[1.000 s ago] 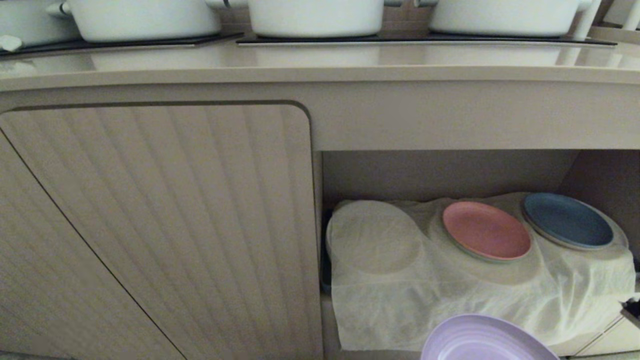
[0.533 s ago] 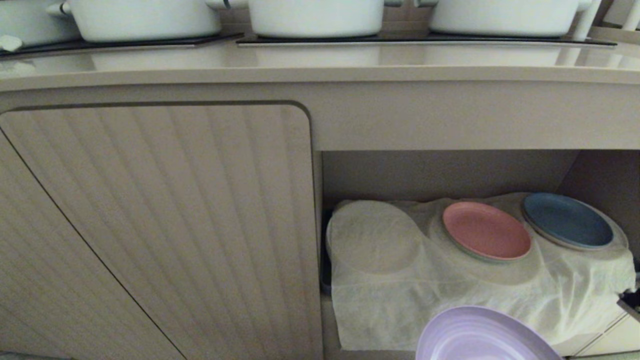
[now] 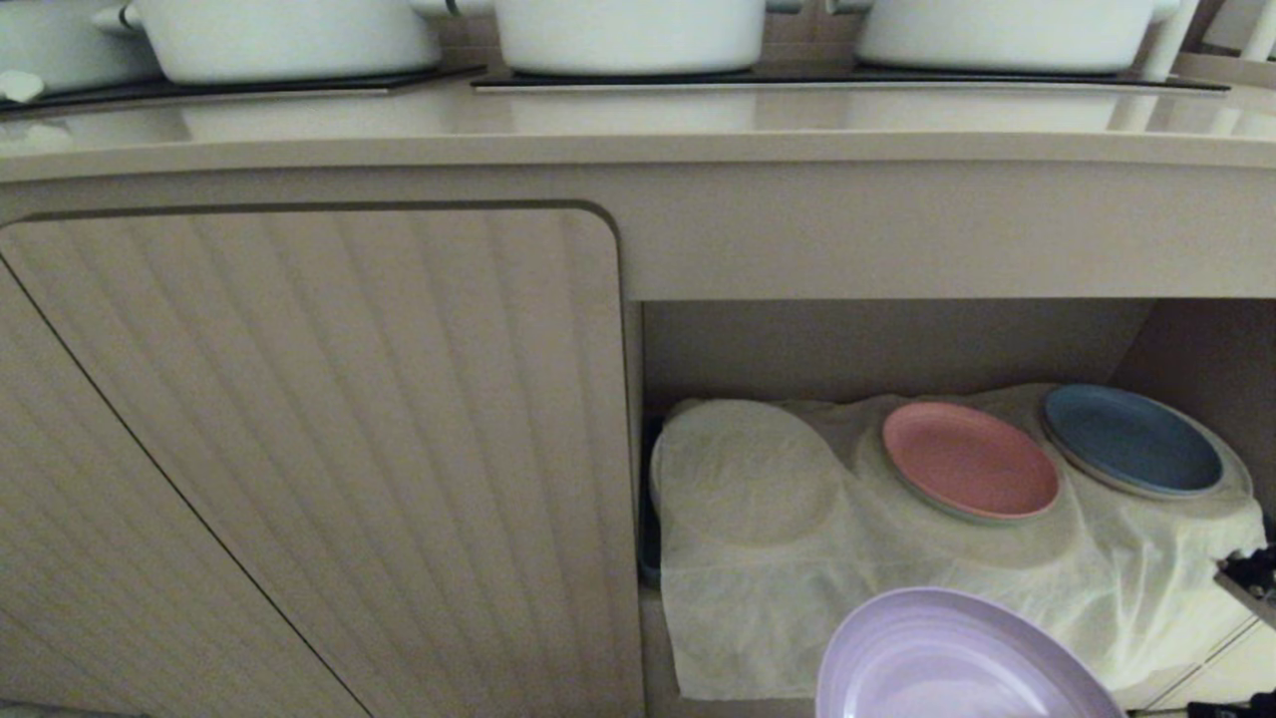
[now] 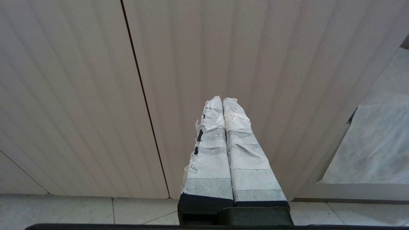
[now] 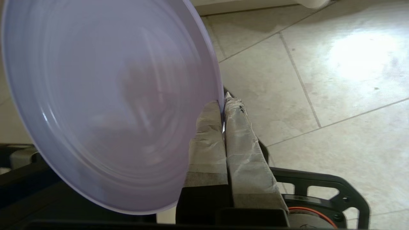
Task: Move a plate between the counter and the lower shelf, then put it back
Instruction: Put the plate
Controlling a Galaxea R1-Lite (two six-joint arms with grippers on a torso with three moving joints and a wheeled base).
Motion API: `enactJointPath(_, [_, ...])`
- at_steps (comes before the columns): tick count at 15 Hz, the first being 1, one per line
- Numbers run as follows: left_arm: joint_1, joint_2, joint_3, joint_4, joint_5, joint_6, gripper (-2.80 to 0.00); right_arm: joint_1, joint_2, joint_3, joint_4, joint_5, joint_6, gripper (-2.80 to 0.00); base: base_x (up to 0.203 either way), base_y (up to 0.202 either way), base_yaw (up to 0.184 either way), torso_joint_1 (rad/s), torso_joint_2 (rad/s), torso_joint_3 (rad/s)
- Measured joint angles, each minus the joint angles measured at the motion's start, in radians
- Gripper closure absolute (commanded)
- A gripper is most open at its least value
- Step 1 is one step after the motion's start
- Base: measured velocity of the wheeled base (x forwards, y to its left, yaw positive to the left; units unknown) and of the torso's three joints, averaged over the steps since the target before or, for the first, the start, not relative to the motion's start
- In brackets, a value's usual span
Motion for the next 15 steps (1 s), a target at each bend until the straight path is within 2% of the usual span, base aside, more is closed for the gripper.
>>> enactJointPath(15, [0.0,0.0,0.0,0.0,0.0,0.0,0.0,0.017,0.011,-0.014,0.003,-0.018,0.005,0.0,0.0,0.0,0.0,0.0,0.0,0.0])
